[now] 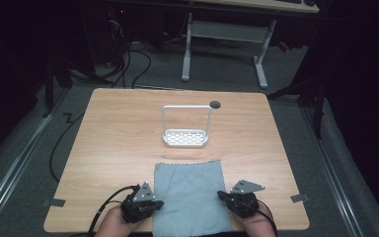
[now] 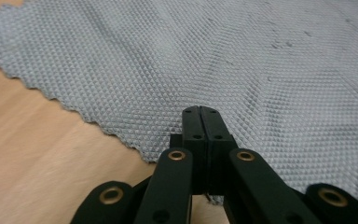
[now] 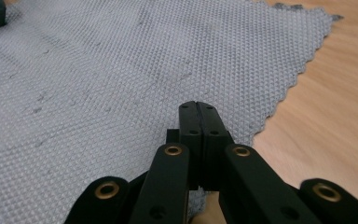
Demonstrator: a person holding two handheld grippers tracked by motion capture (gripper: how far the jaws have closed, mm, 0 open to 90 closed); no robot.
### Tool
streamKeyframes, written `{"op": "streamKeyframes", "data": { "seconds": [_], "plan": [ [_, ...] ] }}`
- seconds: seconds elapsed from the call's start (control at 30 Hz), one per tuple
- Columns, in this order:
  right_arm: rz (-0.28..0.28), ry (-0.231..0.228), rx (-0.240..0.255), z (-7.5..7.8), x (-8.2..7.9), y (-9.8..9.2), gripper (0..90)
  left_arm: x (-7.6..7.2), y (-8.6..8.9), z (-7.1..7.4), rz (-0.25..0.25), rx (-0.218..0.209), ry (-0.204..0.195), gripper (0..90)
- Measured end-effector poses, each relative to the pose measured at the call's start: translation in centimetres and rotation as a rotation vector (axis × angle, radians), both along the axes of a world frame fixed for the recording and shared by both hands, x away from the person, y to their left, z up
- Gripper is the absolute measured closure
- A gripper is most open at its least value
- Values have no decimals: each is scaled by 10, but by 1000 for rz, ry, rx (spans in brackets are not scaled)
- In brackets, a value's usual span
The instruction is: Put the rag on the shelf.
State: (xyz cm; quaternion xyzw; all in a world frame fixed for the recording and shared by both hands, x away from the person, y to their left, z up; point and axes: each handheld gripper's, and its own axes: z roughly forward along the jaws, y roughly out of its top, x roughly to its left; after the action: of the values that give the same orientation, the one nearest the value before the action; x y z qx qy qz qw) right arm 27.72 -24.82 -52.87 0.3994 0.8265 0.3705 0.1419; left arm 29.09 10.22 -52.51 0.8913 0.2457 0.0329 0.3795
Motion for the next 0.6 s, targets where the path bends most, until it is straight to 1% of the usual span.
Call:
{"op": "streamKeyframes", "data": {
  "seconds": [0.03, 0.07, 0.1, 0.13, 0.17, 0.2, 0.23, 0.27, 0.3, 0.33, 0.37, 0.43, 0.47, 0.5, 0.53, 0.57, 0.6],
  "plan": [
    [0, 0, 0, 0, 0, 0, 900, -2, -1, 0, -16, -3, 5, 899],
    [-7, 5, 5, 0, -7, -5, 900, -7, -2, 0, -38, 1, 6, 892],
    [-7, 5, 5, 0, -7, -5, 900, -7, -2, 0, -38, 1, 6, 887],
    [-3, 7, -7, 1, -15, -6, 900, -10, -2, 1, -50, 4, 10, 881],
    [-3, 7, -7, 1, -15, -6, 900, -10, -2, 1, -50, 4, 10, 870],
    [7, 8, -14, 2, -19, -5, 896, -9, -2, 2, -53, 3, 15, 855],
    [6, 1, -16, 3, -20, -5, 889, -7, -1, 2, -41, 2, 15, 837],
    [4, -11, 4, 5, -20, -5, 878, -4, 2, 3, -22, -3, 13, 817],
    [4, -11, 4, 5, -20, -5, 878, -4, 2, 3, -22, -3, 13, 801],
    [-13, -32, 40, 9, -18, -8, 845, 4, 10, 6, 39, -36, -11, 786],
    [-26, -39, 50, 10, -17, -10, 830, 10, 15, 7, 87, -55, -25, 771],
    [-39, -47, 57, 11, -15, -13, 781, 25, 21, 9, 187, -100, -33, 717],
    [-49, -51, 57, 10, -14, -14, 754, 33, 23, 10, 228, -108, -38, 686],
    [-56, -47, 60, 9, -12, -15, 720, 33, 23, 10, 228, -108, -38, 668],
    [-66, -50, 63, 9, -10, -16, 697, 47, 23, 9, 291, -119, -40, 653],
    [-74, -59, 62, 9, -9, -16, 678, 52, 21, 9, 312, -115, -50, 638],
    [-86, -61, 68, 10, -8, -17, 676, 58, 18, 7, 336, -107, -50, 619]
  ]
}}
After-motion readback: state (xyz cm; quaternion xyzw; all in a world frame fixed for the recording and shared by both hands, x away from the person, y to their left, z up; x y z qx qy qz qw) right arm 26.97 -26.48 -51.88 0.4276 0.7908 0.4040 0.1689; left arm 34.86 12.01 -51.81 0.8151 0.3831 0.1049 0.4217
